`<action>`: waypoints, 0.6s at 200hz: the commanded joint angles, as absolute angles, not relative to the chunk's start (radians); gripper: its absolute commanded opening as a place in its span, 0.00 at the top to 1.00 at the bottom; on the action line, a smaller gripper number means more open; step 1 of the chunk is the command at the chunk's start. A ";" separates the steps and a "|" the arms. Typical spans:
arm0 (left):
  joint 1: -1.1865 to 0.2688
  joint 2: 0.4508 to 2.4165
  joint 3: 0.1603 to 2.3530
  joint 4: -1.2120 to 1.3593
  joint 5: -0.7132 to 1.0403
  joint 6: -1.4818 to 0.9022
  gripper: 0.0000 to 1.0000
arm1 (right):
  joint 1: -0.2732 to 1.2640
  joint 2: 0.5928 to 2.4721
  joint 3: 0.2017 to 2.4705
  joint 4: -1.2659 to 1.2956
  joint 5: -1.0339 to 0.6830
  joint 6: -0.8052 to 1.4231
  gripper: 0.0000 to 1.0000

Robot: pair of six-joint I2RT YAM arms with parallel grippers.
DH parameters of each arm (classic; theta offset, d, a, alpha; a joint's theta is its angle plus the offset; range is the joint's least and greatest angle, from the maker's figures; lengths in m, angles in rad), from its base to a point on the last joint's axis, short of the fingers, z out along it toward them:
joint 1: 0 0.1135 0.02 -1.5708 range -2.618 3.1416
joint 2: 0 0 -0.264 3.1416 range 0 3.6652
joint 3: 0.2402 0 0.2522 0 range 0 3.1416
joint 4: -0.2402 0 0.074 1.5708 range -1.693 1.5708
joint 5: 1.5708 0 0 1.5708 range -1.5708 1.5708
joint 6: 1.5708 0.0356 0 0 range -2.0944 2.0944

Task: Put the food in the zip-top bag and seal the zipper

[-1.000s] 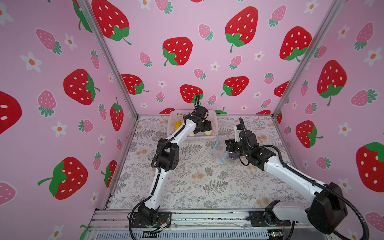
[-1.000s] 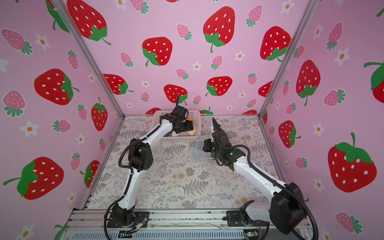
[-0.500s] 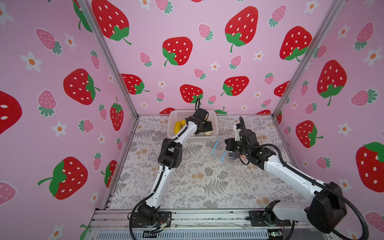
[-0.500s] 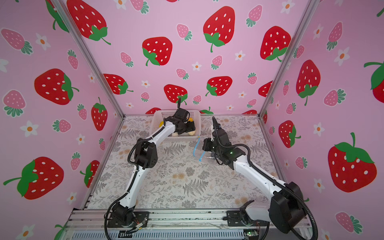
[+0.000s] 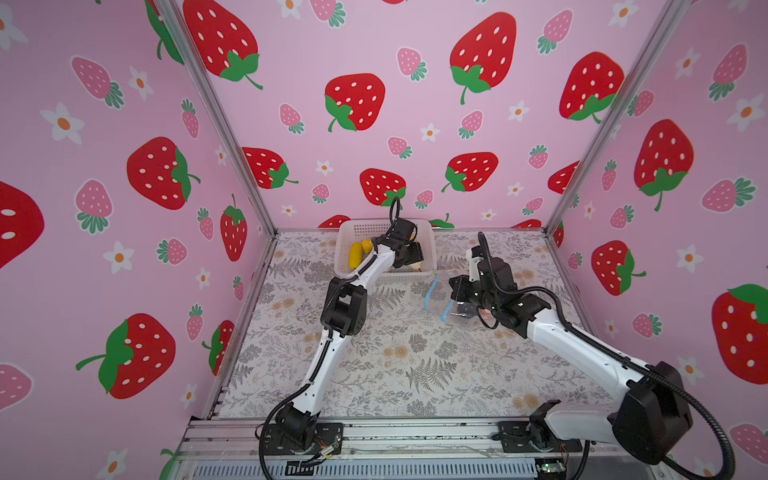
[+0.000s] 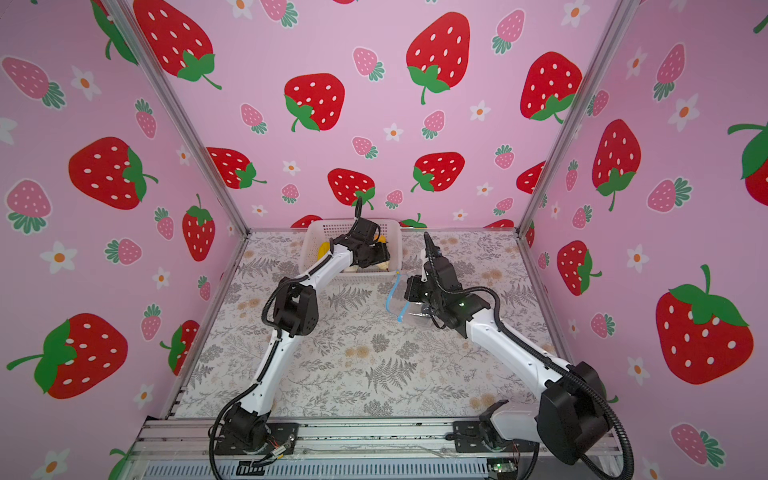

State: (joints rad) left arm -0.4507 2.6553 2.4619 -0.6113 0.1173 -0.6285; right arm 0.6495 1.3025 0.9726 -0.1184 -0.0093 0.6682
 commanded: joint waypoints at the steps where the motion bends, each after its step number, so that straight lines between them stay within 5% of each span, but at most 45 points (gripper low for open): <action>1: -0.446 2.634 2.504 -0.615 0.123 -0.633 0.35 | 0.642 1.309 1.004 -0.115 -0.012 0.661 0.95; 120: -0.451 2.293 2.183 -0.580 0.128 -0.590 0.45 | 0.641 1.285 0.925 -0.059 -0.010 0.670 0.95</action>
